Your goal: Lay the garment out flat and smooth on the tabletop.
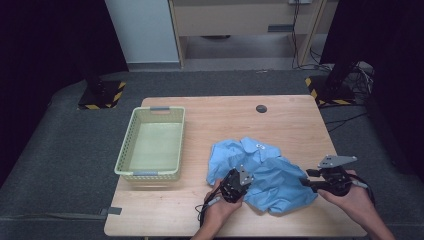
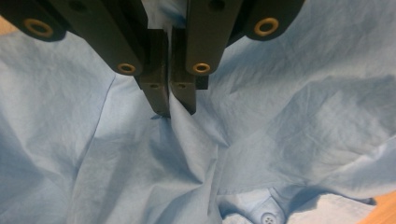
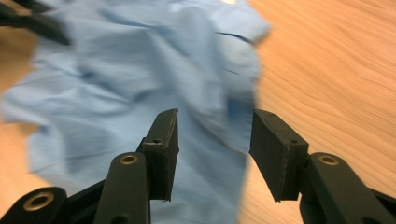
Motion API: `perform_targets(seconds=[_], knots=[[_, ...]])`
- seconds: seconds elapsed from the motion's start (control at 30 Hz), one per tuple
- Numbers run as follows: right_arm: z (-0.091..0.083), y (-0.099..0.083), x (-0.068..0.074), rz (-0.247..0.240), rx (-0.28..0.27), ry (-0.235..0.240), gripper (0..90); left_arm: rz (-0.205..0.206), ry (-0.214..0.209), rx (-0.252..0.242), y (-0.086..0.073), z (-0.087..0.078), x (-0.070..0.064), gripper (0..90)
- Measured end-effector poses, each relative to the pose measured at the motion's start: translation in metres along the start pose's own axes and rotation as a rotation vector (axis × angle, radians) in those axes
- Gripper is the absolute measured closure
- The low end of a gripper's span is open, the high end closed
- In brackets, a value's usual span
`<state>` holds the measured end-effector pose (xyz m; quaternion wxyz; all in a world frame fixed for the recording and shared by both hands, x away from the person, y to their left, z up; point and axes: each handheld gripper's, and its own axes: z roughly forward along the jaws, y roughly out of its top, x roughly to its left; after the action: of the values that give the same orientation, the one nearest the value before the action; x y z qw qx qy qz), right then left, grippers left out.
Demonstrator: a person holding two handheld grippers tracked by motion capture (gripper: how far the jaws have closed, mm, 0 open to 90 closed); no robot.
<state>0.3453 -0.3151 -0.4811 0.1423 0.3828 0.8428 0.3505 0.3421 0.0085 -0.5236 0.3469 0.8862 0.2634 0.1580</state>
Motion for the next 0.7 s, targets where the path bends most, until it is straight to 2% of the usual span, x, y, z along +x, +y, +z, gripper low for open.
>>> perform_targets(seconds=[0.13, 0.23, 0.33, 0.47, 0.6, 0.7], knots=[[0.003, -0.006, -0.011, 0.056, 0.010, -0.048, 52.2, -0.003, 0.001, 0.012, -0.004, -0.002, 0.003, 88.2], [0.009, -0.009, -0.015, 0.065, 0.023, -0.066, 55.4, -0.006, -0.002, 0.015, -0.007, 0.001, 0.006, 88.2], [0.013, -0.009, -0.017, 0.067, 0.032, -0.087, 60.9, -0.011, 0.002, 0.016, -0.008, 0.001, 0.009, 88.3], [0.013, -0.009, -0.023, 0.087, 0.022, -0.118, 72.7, -0.017, -0.005, 0.010, -0.009, 0.001, 0.011, 88.3], [0.019, -0.005, -0.027, 0.088, 0.012, -0.121, 75.8, -0.020, 0.002, 0.011, -0.008, 0.002, 0.010, 88.3], [0.029, 0.000, -0.027, 0.086, 0.017, -0.102, 75.1, -0.038, 0.006, 0.006, -0.007, 0.004, 0.009, 88.1]])
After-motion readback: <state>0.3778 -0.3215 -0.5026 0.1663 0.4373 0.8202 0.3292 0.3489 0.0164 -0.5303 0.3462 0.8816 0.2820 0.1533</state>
